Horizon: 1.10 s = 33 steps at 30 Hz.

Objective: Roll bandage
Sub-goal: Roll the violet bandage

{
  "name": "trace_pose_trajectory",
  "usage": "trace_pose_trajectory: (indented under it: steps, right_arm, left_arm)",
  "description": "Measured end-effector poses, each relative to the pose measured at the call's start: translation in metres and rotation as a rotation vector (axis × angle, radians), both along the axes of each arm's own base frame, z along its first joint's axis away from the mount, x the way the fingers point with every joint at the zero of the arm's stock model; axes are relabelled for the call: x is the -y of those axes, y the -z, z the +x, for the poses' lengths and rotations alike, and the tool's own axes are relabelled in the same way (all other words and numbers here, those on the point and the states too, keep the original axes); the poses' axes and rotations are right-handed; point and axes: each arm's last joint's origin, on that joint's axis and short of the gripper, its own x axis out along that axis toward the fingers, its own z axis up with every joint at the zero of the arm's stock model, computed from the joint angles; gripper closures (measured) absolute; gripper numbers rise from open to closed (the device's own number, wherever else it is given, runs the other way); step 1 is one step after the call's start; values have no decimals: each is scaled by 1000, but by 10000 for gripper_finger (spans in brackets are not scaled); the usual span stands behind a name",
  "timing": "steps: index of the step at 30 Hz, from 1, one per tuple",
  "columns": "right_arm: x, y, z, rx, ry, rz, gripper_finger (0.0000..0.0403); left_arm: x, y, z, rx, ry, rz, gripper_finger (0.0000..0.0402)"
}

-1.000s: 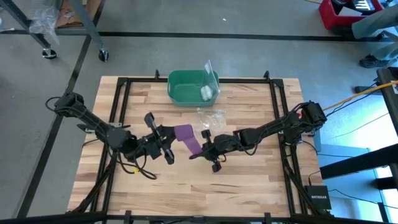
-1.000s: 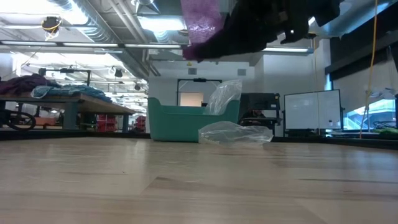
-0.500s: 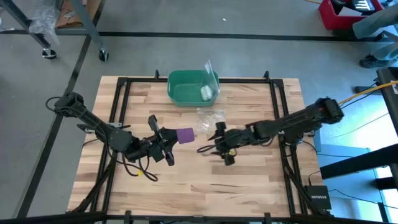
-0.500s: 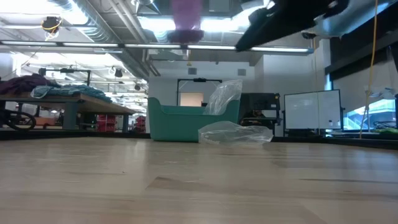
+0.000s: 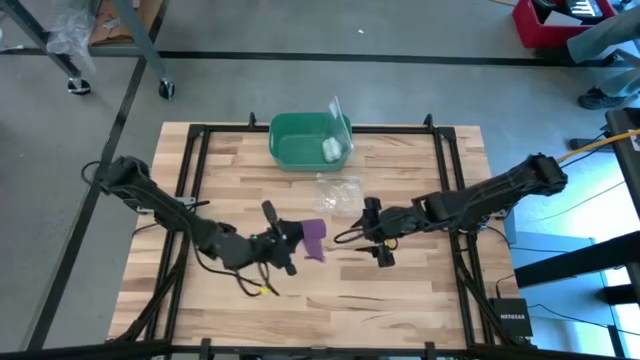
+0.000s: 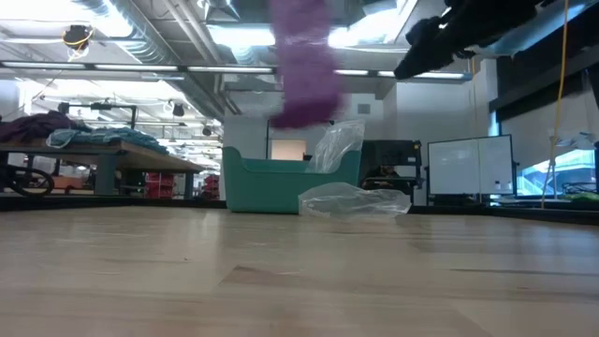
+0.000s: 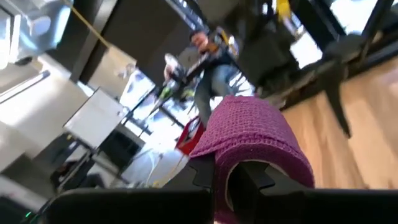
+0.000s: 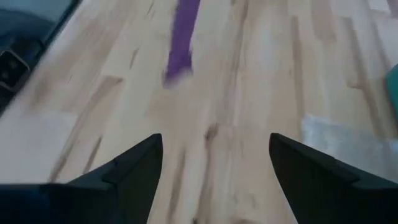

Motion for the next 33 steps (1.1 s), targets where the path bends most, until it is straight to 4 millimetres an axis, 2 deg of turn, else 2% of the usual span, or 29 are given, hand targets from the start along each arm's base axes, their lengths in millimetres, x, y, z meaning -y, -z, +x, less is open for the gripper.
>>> trace_pose_trajectory:
  steps: [3,7,15,22,29,33]
  right_arm:
    - [-8,11,-5,-20,24,41,107]
    - [-25,11,-10,22,73,84,107]
    - [-65,11,-22,141,141,81,107]
    - [-89,28,-20,148,143,92,107]
    - [-98,45,-9,136,144,120,107]
    - [-100,49,-6,137,142,119,107]
  left_arm:
    - [5,21,10,-57,-63,37,386]
    - [11,50,21,-126,-118,90,386]
    - [18,97,41,-216,-43,123,386]
    - [19,106,48,-220,206,-25,386]
    - [16,112,50,-250,287,-147,386]
    - [13,118,49,-291,271,-211,364]
